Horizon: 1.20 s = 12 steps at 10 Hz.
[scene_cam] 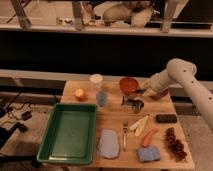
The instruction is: Place brush in metal cup
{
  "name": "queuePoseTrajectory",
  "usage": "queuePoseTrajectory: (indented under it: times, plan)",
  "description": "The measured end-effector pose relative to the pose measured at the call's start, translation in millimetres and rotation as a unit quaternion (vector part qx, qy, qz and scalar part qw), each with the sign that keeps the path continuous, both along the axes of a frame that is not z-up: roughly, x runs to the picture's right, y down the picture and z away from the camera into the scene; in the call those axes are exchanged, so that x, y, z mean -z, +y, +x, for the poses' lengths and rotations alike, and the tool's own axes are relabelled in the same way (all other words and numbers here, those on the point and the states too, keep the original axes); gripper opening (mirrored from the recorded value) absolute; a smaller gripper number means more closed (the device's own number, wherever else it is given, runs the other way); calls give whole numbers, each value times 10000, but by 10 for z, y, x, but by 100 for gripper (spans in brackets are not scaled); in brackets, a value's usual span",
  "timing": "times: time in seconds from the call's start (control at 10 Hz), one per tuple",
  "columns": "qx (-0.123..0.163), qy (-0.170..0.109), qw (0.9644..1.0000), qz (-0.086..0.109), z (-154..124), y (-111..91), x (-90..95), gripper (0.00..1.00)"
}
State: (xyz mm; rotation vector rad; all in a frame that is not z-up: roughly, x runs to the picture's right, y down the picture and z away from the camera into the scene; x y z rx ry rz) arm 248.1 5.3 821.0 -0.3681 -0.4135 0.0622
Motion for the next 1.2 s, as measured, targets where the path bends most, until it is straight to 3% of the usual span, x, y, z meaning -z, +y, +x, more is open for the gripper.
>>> queuePoseTrajectory:
  times: [0.5, 1.2]
  plan:
    - [-377, 262, 9989, -41, 296, 49, -82, 3]
    - [-595, 410, 9974, -48, 332, 87, -210, 3]
